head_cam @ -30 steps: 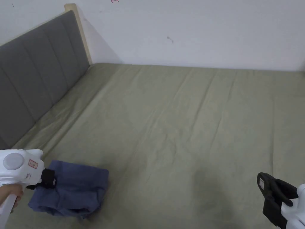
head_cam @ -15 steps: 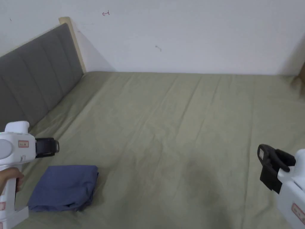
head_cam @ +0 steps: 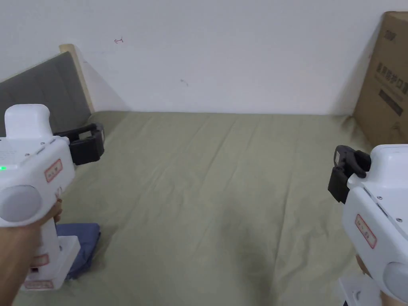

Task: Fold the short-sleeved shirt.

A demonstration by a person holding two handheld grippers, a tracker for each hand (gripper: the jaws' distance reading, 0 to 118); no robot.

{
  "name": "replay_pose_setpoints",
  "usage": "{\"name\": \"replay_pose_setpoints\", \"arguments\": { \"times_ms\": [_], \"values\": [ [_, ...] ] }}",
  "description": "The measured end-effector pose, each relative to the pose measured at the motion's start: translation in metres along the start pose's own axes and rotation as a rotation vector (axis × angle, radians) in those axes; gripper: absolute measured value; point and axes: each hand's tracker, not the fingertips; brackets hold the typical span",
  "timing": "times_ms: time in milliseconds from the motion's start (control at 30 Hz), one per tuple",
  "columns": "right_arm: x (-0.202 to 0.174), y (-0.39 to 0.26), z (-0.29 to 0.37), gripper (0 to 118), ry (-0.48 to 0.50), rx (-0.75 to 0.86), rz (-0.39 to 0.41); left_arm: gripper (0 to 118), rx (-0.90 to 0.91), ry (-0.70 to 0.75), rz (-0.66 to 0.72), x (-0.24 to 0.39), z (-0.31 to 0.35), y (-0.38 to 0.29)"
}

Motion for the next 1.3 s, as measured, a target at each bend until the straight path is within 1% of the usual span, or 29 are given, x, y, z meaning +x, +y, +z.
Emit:
{"name": "replay_pose_setpoints", "arguments": {
  "times_ms": [200,233,267,333,367,400,433,500,567,733,900,1000,1300],
  "values": [
    [0.018,0.001,0.016,0,-0.048,0.029,0.009,97,0.079,-0.035,0.013,0.063,0.007,-0.032],
    [0.02,0.001,0.017,0,-0.058,0.032,0.013,96,0.086,-0.048,0.017,0.07,0.007,-0.038],
    [0.022,0.0,0.019,0,-0.063,0.034,0.016,92,0.094,-0.058,0.023,0.076,0.007,-0.043],
    [0.025,-0.002,0.023,0,-0.08,0.035,0.022,71,0.113,-0.074,0.035,0.09,0.009,-0.052],
    [0.026,-0.003,0.024,0,-0.085,0.036,0.024,51,0.12,-0.08,0.04,0.094,0.01,-0.056],
    [0.026,-0.004,0.025,0,-0.092,0.036,0.026,19,0.125,-0.092,0.046,0.097,0.01,-0.059],
    [0.027,-0.004,0.026,0,-0.096,0.036,0.031,1,0.129,-0.108,0.055,0.1,0.009,-0.063],
    [0.029,-0.006,0.028,0,-0.103,0.034,0.036,0,0.132,-0.125,0.056,0.108,0.012,-0.066],
    [0.03,-0.007,0.028,0,-0.106,0.031,0.039,0,0.13,-0.173,0.052,0.11,0.012,-0.068],
    [0.031,-0.01,0.029,0,-0.113,0.032,0.035,0,0.121,-0.183,0.013,0.121,0.018,-0.069],
    [0.031,-0.011,0.028,0,-0.113,0.028,0.03,0,0.11,-0.194,0.01,0.124,0.02,-0.07],
    [0.029,-0.011,0.028,0,-0.113,0.031,0.032,0,0.104,-0.211,0.035,0.123,0.021,-0.069],
    [0.028,-0.008,0.028,0,-0.111,0.04,0.035,0,0.108,-0.211,0.032,0.123,0.022,-0.069]
  ]
}}
